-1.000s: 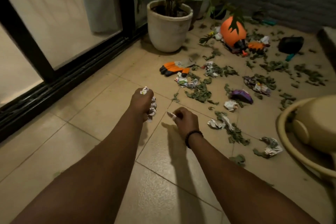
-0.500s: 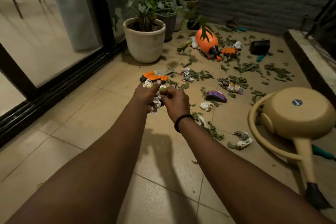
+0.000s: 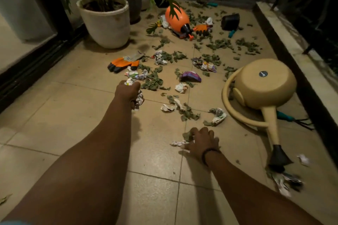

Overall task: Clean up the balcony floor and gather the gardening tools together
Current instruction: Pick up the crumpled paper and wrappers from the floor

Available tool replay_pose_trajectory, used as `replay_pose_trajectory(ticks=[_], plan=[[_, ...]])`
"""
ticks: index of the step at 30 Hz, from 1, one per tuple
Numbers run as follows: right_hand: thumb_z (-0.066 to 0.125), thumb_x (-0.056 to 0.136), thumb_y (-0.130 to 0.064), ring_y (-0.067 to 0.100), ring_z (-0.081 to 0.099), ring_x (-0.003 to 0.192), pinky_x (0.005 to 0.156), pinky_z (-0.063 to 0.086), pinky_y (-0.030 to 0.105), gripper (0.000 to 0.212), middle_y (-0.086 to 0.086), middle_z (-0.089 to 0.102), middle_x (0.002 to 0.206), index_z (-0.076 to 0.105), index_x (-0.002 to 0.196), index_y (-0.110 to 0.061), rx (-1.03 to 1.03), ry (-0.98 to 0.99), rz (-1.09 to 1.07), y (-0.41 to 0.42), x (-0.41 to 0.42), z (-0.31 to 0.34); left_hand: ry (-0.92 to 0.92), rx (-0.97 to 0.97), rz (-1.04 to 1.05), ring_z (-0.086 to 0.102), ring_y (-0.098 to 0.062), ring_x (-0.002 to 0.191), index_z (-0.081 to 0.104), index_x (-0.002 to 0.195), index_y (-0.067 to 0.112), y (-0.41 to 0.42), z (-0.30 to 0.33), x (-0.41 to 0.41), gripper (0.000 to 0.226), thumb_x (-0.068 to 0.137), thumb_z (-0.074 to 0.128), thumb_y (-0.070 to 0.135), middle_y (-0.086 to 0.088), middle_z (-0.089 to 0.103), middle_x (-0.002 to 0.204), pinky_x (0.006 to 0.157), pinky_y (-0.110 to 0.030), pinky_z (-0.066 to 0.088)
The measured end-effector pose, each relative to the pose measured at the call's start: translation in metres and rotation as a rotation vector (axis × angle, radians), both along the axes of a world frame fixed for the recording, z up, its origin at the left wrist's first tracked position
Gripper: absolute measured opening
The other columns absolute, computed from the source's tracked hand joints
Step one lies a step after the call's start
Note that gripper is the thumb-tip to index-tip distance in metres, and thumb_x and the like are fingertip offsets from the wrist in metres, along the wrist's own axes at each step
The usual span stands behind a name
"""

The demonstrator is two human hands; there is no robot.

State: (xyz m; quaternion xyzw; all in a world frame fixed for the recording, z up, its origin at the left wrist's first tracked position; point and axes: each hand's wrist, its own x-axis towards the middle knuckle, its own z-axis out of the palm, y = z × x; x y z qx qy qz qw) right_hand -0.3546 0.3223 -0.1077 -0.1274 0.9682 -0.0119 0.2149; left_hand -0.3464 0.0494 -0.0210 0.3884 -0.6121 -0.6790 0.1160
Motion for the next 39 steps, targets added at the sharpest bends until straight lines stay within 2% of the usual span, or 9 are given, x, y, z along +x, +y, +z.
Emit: replay_pose_trajectory(ticks=[4, 7, 11, 16, 19, 22, 26, 34, 39], plan=[[0.072, 0.069, -0.065, 0.033, 0.039, 0.117, 0.091, 0.036, 0.046, 0.081, 0.013, 0.039, 0.133, 0.041, 0.131, -0.021, 0.058, 0.199, -0.12, 0.026, 0.036, -0.034, -0.056, 0.045, -0.019, 0.037, -0.014, 0.025, 0.041, 0.087, 0.009, 0.013, -0.029, -0.001, 0.012, 0.095, 0.045, 0.002, -0.013, 0.038, 0.061, 0.033, -0.021, 0.035], [0.086, 0.071, -0.029, 0.036, 0.051, 0.1, 0.08, 0.048, 0.044, 0.06, 0.02, 0.052, 0.114, 0.054, 0.117, -0.007, -0.121, 0.288, -0.401, 0.032, 0.058, -0.052, -0.068, 0.067, -0.096, 0.034, -0.012, 0.026, 0.034, 0.074, 0.012, 0.019, -0.042, -0.013, 0.026, 0.095, 0.041, -0.001, -0.009, 0.032, 0.06, 0.033, -0.019, 0.034], [0.06, 0.085, 0.008, 0.032, 0.055, 0.11, 0.088, 0.048, 0.034, 0.044, 0.02, 0.056, 0.121, 0.058, 0.127, -0.005, -0.235, 0.332, -0.417, 0.042, 0.055, -0.051, -0.078, 0.13, -0.103, 0.034, -0.01, 0.036, 0.031, 0.069, 0.013, 0.032, -0.049, -0.023, 0.031, 0.094, 0.042, -0.002, -0.007, 0.031, 0.062, 0.038, -0.018, 0.034], [0.052, 0.091, 0.0, 0.027, 0.05, 0.111, 0.084, 0.042, 0.031, 0.041, 0.011, 0.053, 0.123, 0.054, 0.129, -0.015, -0.502, 0.244, -0.084, -0.001, 0.032, -0.025, -0.145, 0.079, -0.264, 0.04, -0.013, 0.04, 0.035, 0.067, 0.011, 0.033, -0.046, -0.021, 0.028, 0.093, 0.044, 0.003, -0.009, 0.036, 0.058, 0.038, -0.02, 0.037], [0.049, 0.094, -0.006, 0.029, 0.047, 0.114, 0.087, 0.042, 0.034, 0.035, 0.012, 0.045, 0.127, 0.052, 0.128, -0.014, -0.304, 0.068, 0.203, -0.028, 0.031, -0.033, -0.087, 0.095, -0.261, 0.041, -0.016, 0.046, 0.037, 0.071, 0.012, 0.023, -0.037, -0.026, 0.031, 0.099, 0.048, 0.007, -0.01, 0.039, 0.06, 0.043, -0.023, 0.037], [0.061, 0.074, 0.011, 0.031, 0.056, 0.104, 0.074, 0.047, 0.032, 0.037, 0.018, 0.054, 0.11, 0.061, 0.108, -0.004, -0.335, 0.171, 0.306, -0.033, 0.032, -0.045, -0.064, 0.053, -0.346, 0.041, -0.016, 0.037, 0.036, 0.072, 0.012, 0.027, -0.031, -0.029, 0.03, 0.099, 0.048, 0.008, -0.009, 0.038, 0.054, 0.037, -0.02, 0.036], [0.078, 0.059, 0.005, 0.032, 0.06, 0.084, 0.065, 0.045, 0.033, 0.033, 0.011, 0.064, 0.089, 0.066, 0.087, -0.008, -0.392, 0.404, 0.213, -0.016, 0.036, -0.039, -0.145, 0.005, -0.381, 0.052, -0.023, 0.046, 0.045, 0.073, 0.009, 0.037, -0.035, -0.035, 0.027, 0.098, 0.054, 0.015, -0.012, 0.046, 0.053, 0.037, -0.026, 0.043], [0.063, 0.082, 0.0, 0.023, 0.041, 0.113, 0.081, 0.021, 0.035, 0.042, -0.003, 0.058, 0.116, 0.058, 0.113, -0.028, -0.124, 0.406, -0.262, 0.083, 0.025, -0.025, -0.124, 0.023, -0.504, 0.048, -0.021, 0.041, 0.045, 0.07, 0.007, 0.106, -0.043, -0.058, 0.028, 0.097, 0.05, 0.013, -0.015, 0.046, 0.062, 0.041, -0.024, 0.043], [0.064, 0.082, 0.001, 0.031, 0.044, 0.113, 0.089, 0.034, 0.041, 0.038, 0.007, 0.05, 0.125, 0.062, 0.111, -0.022, -0.069, 0.482, -0.594, 0.153, 0.039, -0.029, -0.081, -0.005, -0.641, 0.037, -0.016, 0.025, 0.036, 0.067, 0.008, 0.152, -0.037, -0.07, 0.033, 0.099, 0.042, 0.007, -0.011, 0.038, 0.055, 0.031, -0.018, 0.035]])
